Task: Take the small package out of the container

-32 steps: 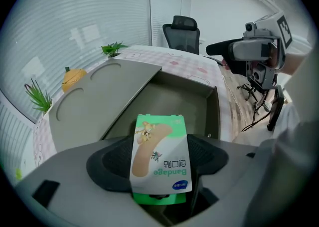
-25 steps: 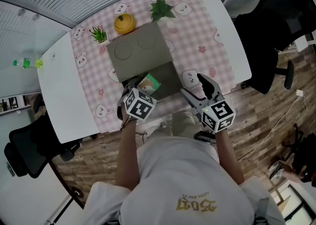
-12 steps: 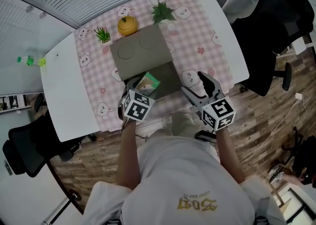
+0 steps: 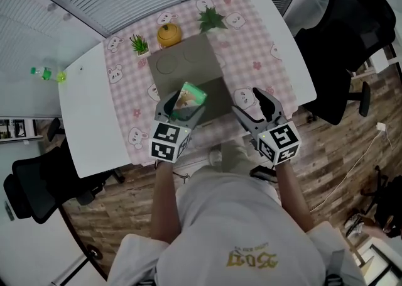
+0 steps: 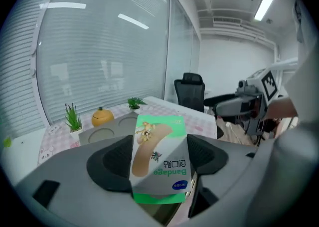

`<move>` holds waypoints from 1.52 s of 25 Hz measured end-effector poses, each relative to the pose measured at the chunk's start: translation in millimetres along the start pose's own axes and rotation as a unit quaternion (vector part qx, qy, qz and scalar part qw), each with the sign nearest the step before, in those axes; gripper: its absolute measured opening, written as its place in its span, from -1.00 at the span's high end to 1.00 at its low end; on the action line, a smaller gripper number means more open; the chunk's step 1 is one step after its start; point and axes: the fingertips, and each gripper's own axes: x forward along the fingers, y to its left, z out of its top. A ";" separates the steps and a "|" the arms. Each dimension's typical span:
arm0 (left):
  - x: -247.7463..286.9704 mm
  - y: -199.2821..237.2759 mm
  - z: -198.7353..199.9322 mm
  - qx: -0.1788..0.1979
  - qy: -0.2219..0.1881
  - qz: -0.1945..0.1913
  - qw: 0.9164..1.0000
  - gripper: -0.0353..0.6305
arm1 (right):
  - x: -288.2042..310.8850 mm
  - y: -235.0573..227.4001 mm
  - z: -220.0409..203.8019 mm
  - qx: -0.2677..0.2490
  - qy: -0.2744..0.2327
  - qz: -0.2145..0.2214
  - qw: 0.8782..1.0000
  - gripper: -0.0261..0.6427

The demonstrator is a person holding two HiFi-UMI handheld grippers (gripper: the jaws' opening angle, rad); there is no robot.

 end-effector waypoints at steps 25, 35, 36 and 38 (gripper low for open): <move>-101.1 -21.9 86.4 -0.061 -0.251 -0.029 0.966 -0.17 | -43.4 31.7 79.8 -0.036 -0.134 -0.058 0.989 0.41; -108.7 -22.3 81.5 -0.071 -0.262 -0.026 0.962 -0.17 | -53.7 32.5 84.0 -0.060 -0.132 -0.093 0.985 0.89; -108.7 -22.0 81.2 -0.072 -0.262 -0.026 0.962 -0.17 | -53.8 32.2 84.3 -0.058 -0.133 -0.093 0.985 0.89; -108.2 -21.4 79.8 -0.074 -0.262 -0.027 0.962 -0.17 | -53.6 31.4 83.9 -0.055 -0.133 -0.095 0.985 0.89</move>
